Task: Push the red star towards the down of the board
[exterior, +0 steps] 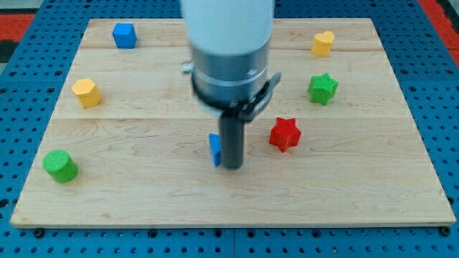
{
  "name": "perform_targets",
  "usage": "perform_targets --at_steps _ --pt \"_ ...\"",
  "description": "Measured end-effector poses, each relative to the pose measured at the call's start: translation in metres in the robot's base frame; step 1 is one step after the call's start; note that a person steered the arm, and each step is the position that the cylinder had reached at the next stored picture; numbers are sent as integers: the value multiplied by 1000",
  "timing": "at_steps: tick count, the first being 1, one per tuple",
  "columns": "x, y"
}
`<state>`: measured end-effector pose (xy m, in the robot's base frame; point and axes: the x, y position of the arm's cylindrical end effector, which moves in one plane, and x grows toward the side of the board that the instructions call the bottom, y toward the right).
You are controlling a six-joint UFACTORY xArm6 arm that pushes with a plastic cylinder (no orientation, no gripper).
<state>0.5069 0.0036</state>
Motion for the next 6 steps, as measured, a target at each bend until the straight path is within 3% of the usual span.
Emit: perform_targets --at_steps 1,2,3,5,6 --pt "-50 -1" --pt "-57 24" --pt "-28 47" --pt "-9 106" --pt "-56 115"
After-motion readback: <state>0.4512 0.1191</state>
